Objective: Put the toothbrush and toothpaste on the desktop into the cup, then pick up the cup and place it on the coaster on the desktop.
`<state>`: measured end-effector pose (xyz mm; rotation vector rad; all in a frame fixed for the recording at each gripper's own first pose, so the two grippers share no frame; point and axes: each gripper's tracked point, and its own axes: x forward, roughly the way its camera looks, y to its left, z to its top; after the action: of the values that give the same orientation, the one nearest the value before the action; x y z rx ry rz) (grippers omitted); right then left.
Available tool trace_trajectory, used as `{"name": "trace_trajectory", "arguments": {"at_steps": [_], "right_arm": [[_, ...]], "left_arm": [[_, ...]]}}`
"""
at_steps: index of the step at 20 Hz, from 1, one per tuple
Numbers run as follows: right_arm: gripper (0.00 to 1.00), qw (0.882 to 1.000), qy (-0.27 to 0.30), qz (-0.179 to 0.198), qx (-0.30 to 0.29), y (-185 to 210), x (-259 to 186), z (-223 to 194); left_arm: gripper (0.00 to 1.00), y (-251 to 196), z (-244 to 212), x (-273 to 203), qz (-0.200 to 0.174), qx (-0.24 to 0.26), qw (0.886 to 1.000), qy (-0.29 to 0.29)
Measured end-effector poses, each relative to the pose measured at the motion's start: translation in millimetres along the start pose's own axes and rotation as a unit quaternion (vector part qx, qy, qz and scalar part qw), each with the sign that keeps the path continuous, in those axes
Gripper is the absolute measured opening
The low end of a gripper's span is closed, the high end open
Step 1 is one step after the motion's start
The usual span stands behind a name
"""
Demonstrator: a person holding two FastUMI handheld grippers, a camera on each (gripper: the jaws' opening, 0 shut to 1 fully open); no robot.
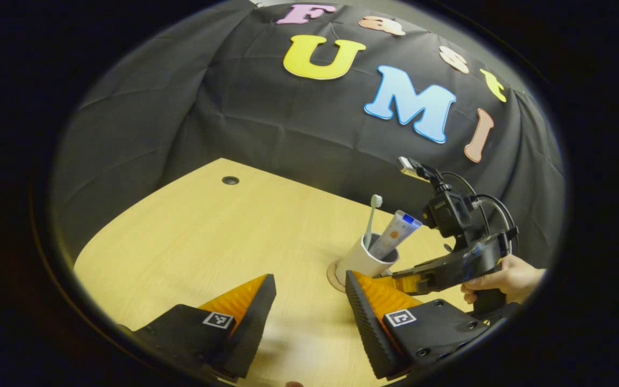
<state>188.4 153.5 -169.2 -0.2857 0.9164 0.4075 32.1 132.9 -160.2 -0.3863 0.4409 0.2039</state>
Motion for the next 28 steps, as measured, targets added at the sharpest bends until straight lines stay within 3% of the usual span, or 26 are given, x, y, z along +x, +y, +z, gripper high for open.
{"name": "trace_trajectory", "arguments": {"at_steps": [17, 19, 20, 21, 22, 25, 28], "right_arm": [[0.21, 0.999, 0.049, -0.006, -0.013, 4, 4, 3], [0.47, 0.998, 0.056, -0.004, -0.02, 2, 2, -5], [0.51, 0.998, 0.058, -0.007, -0.025, 0, 1, -6], [0.74, 0.998, 0.055, -0.012, -0.027, -1, 0, -5], [0.82, 0.998, 0.053, -0.009, -0.026, 1, -2, -4], [0.96, 0.999, 0.042, -0.013, -0.021, 1, -14, -3], [0.96, 1.0, 0.013, -0.011, -0.01, 0, -30, 0]], "left_arm": [[0.87, -3, 4, -3, -0.007, -0.004, 1.0, -0.002], [0.87, -3, 5, -4, -0.01, -0.002, 1.0, -0.003], [0.87, -1, 5, -3, -0.012, -0.001, 1.0, -0.003], [0.87, -1, 4, -2, -0.014, -0.001, 1.0, -0.002], [0.87, 0, 4, -2, -0.016, -0.001, 1.0, -0.001], [0.87, -2, 4, 0, -0.021, 0.001, 1.0, 0.001], [0.87, -10, 5, -1, -0.03, 0.011, 0.999, -0.002]]}}
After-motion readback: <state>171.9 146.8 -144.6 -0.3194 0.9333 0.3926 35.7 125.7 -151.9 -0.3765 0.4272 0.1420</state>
